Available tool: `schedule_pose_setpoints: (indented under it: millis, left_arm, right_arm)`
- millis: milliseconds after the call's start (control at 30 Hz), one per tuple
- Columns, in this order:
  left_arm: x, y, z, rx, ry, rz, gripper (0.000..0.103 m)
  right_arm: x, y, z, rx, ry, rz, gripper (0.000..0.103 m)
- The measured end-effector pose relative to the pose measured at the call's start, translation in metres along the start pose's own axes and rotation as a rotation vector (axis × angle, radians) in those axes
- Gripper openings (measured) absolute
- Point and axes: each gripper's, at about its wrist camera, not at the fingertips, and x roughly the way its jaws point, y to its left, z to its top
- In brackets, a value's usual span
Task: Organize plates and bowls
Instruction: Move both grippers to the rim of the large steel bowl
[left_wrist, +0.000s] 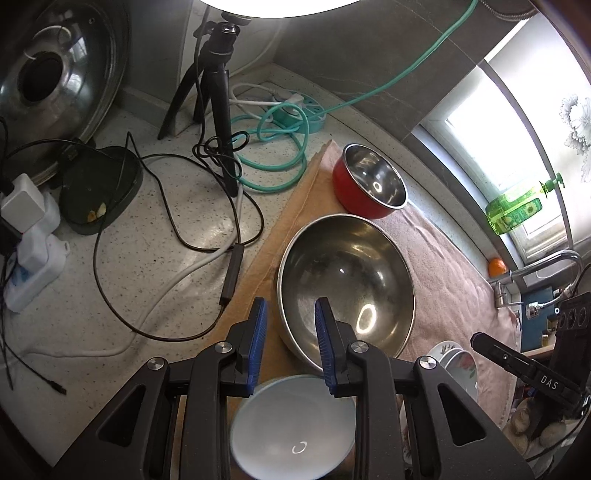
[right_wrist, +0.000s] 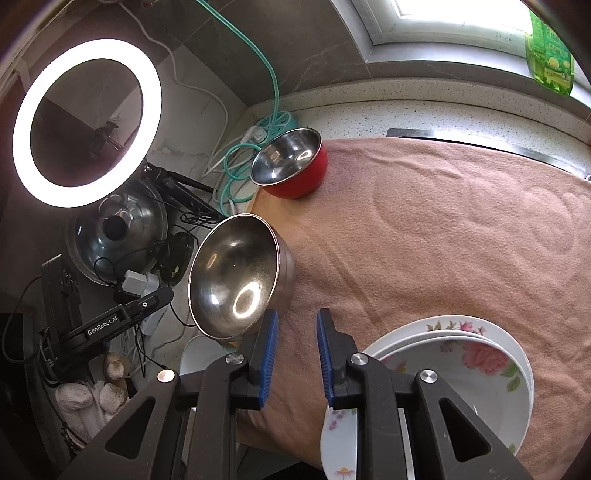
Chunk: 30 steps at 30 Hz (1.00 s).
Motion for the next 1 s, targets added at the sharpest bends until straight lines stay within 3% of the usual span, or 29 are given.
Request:
schedule_pose_setpoints:
  millis: [700,1000]
  left_arm:
    - [0.032,0.011,0.014,-0.007,0.072,-0.026,0.025]
    - [0.042,0.016,0.017,-0.023,0.095,-0.032,0.024]
  right_arm:
    - [0.064,0.012,0.032,0.072,0.09,0.024,0.02]
    - [0.078,0.017,0.038,0.061,0.099,-0.012,0.02]
